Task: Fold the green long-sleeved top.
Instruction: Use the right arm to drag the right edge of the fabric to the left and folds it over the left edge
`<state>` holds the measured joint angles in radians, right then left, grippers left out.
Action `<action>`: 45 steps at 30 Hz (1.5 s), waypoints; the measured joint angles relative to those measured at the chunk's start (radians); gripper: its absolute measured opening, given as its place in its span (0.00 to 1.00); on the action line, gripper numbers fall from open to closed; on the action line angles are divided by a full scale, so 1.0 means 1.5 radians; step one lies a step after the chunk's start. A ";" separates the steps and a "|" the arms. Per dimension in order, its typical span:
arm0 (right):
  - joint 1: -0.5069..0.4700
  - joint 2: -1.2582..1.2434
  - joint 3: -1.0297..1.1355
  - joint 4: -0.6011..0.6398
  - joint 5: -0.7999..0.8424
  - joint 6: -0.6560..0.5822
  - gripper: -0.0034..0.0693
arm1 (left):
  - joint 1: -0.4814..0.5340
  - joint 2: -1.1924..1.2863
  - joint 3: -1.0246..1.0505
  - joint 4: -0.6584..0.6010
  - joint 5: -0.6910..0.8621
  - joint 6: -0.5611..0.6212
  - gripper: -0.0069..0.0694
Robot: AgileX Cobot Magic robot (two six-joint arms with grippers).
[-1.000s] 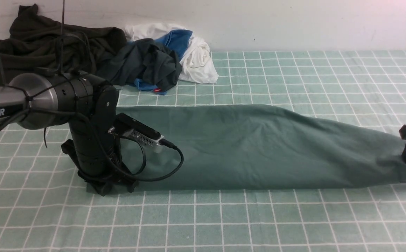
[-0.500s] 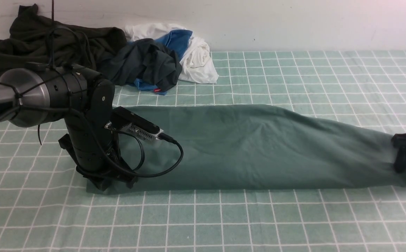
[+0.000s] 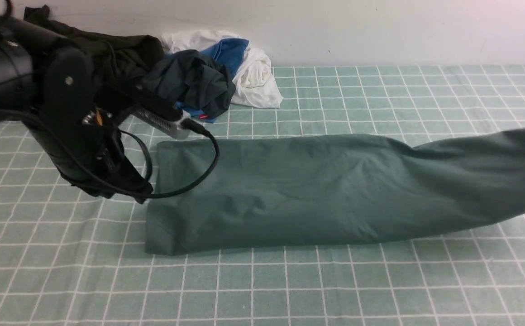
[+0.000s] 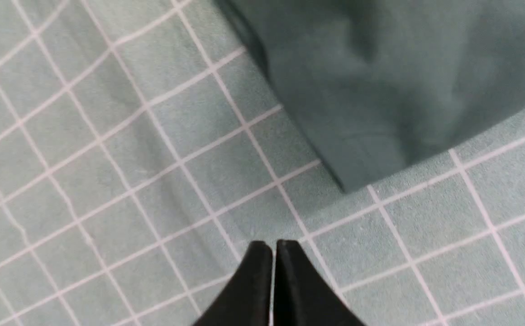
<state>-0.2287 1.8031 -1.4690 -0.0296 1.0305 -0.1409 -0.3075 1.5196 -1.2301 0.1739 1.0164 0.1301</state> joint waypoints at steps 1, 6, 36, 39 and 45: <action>0.001 -0.009 -0.002 0.003 0.001 0.000 0.11 | 0.000 -0.015 0.000 0.000 0.007 0.000 0.09; 0.087 -0.090 -0.084 0.119 0.053 -0.059 0.11 | 0.000 -0.147 0.001 -0.001 0.056 0.000 0.09; 0.599 0.308 -0.390 0.348 -0.126 -0.057 0.42 | 0.000 -0.461 0.005 -0.023 0.164 0.000 0.09; 0.593 0.291 -0.395 0.343 -0.102 -0.072 0.60 | 0.000 -0.461 0.026 -0.022 0.163 0.000 0.09; 0.576 0.271 -0.398 0.153 0.003 0.017 0.69 | 0.000 -0.461 0.120 -0.021 0.136 0.000 0.09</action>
<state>0.6348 2.2088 -2.0666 0.2005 1.0346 -0.1157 -0.3075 0.8275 -1.0508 0.1425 1.2204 0.1301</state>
